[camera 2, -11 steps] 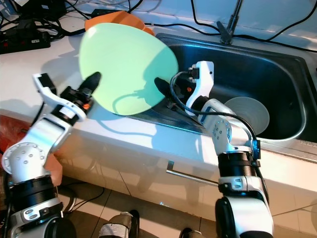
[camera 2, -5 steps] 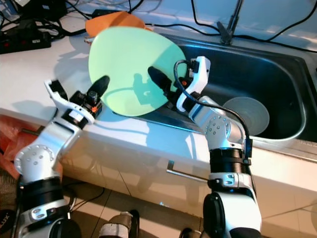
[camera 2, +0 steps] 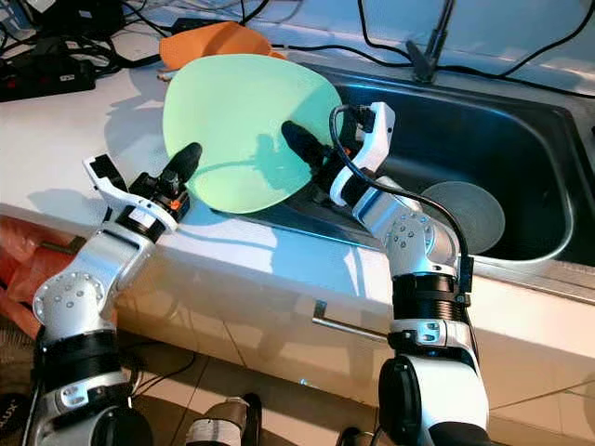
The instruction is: Kitchen organization
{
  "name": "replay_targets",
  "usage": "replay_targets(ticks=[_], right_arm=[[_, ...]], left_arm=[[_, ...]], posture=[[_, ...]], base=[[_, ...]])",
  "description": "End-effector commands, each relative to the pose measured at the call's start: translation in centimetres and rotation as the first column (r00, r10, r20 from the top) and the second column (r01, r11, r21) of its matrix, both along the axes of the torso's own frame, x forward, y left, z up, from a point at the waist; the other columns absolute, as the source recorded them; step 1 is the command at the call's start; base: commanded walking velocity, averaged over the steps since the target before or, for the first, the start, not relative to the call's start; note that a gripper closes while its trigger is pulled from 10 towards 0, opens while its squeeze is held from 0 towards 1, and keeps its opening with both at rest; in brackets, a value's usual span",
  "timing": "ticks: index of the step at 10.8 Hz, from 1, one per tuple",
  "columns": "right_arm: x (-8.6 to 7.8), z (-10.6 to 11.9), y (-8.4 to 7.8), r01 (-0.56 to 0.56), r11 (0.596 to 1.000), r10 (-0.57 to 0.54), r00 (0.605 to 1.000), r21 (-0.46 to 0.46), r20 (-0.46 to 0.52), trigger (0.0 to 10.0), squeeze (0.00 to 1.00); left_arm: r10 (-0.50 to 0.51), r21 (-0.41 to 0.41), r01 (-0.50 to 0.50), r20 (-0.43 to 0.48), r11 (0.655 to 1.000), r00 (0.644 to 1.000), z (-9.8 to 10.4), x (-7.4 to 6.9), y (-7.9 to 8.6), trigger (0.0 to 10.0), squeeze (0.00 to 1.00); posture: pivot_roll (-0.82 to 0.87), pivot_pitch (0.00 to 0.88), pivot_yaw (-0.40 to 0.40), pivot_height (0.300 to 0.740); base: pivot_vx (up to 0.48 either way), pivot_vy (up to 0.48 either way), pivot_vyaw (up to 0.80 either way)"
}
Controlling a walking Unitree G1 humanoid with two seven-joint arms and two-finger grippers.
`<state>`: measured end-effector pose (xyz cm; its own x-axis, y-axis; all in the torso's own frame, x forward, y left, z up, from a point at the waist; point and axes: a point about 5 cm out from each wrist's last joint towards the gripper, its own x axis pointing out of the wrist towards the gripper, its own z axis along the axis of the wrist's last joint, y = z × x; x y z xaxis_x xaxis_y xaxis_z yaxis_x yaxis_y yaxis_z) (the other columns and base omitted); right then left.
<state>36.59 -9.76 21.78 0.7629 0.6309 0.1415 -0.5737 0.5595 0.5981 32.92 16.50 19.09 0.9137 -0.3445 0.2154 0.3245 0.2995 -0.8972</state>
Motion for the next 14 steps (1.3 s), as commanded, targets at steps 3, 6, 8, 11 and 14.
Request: replay_targets(ticks=[3, 6, 8, 11, 14], right_arm=[[-0.2, 0.9, 0.0, -0.020, 1.000, 0.020, 1.000, 0.018, 0.023, 0.0, 0.00], [-0.3, 0.8, 0.0, -0.026, 1.000, 0.025, 0.999, 0.018, 0.020, 0.0, 0.00], [-0.3, 0.8, 0.1, -0.030, 0.999, 0.029, 0.999, 0.018, 0.020, 0.0, 0.00], [-0.4, 0.7, 0.0, -0.028, 0.999, 0.028, 0.999, 0.018, 0.017, 0.0, 0.00], [0.0, 0.6, -0.4, 0.020, 1.000, -0.020, 1.000, 0.018, 0.000, 0.0, 0.00]], left_arm=[[-0.016, 0.011, 0.016, -0.006, 1.000, 1.000, -0.1, 0.1, 0.0, 0.0, 0.00], [-0.089, 0.064, 0.090, -0.019, 0.994, 0.996, -0.4, -0.2, -1.0, 2.6, 0.00], [-0.125, 0.112, 0.128, -0.029, 0.985, 0.992, -0.7, -0.4, -1.4, 4.5, 0.00], [-0.156, 0.161, 0.154, 0.001, 0.975, 0.988, -0.3, -0.6, -1.8, 10.0, 1.00], [-0.251, 0.358, 0.224, 0.029, 0.906, 0.968, -0.4, -1.5, -3.3, 10.0, 1.00]], posture=[[0.21, 0.123, 0.014, 0.740], [0.22, 0.120, 0.012, 0.740], [0.22, 0.116, 0.013, 0.740], [0.21, 0.115, 0.014, 0.740], [0.22, 0.117, 0.008, 0.740]], base=[[0.000, 0.000, 0.00], [0.000, 0.000, 0.00], [0.000, 0.000, 0.00], [0.000, 0.000, 0.00], [0.000, 0.000, 0.00]])
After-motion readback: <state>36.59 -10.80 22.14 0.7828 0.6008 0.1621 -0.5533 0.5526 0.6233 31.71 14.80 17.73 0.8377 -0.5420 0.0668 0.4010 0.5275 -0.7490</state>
